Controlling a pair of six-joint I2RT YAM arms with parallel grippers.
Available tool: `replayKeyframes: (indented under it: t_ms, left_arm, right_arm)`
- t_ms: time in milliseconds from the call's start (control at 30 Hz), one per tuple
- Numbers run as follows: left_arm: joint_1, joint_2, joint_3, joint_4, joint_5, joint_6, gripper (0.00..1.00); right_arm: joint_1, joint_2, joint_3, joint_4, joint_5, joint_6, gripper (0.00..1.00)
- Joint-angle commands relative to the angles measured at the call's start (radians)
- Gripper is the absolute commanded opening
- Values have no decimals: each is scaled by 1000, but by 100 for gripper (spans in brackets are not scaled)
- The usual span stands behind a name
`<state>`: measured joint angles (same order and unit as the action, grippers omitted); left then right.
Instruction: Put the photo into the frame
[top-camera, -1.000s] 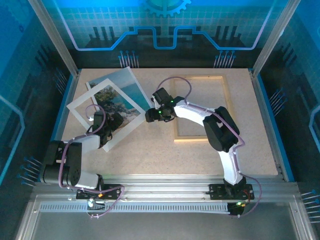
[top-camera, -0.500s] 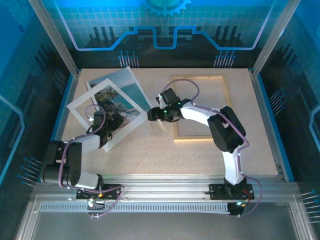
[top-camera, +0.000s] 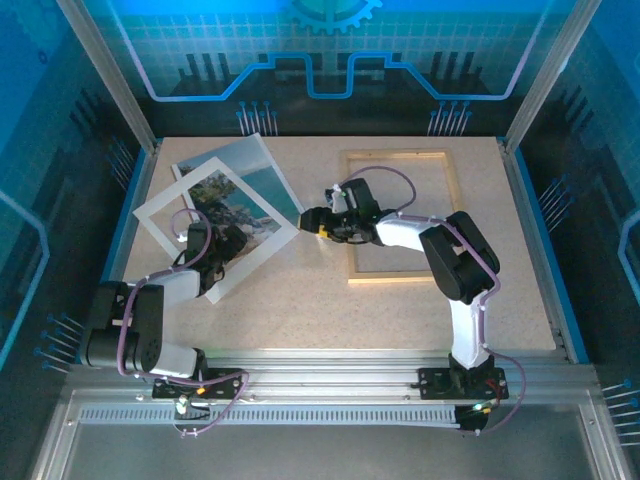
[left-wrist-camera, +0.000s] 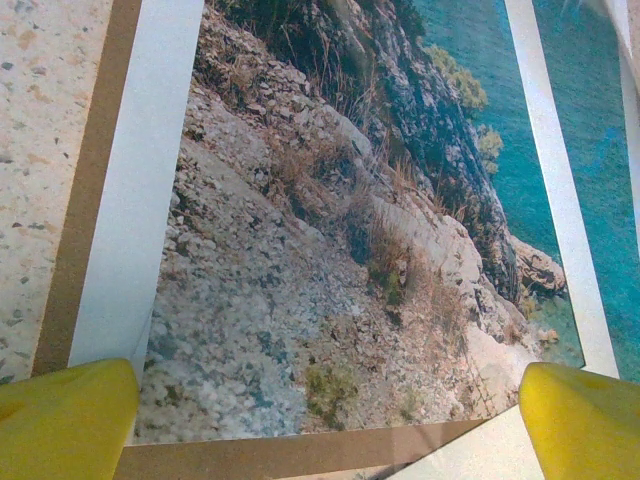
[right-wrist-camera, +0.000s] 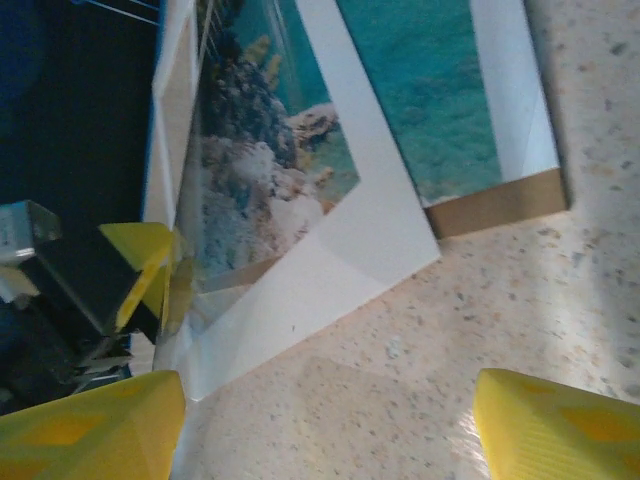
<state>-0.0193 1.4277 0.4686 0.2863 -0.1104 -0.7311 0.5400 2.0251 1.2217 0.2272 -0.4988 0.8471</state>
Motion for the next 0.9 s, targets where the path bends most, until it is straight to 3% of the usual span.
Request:
replayKeyframes:
  t_ms: [0, 133, 333, 500, 867]
  left_arm:
    - [1, 49, 1, -37, 82, -11, 99]
    - [-2, 58, 10, -33, 106, 0, 99]
    - [-40, 97, 58, -21, 229, 10, 99]
    - [-118, 130, 104, -47, 201, 27, 99]
    - [-130, 201, 119, -90, 202, 24, 99]
  right_arm:
    - [-7, -50, -37, 158, -69, 66, 77]
    - [-18, -72, -60, 175, -69, 79, 75]
    - [-35, -98, -87, 156, -54, 68, 75]
    - [-66, -138, -128, 118, -19, 43, 74]
    - [-88, -149, -163, 123, -2, 60, 76]
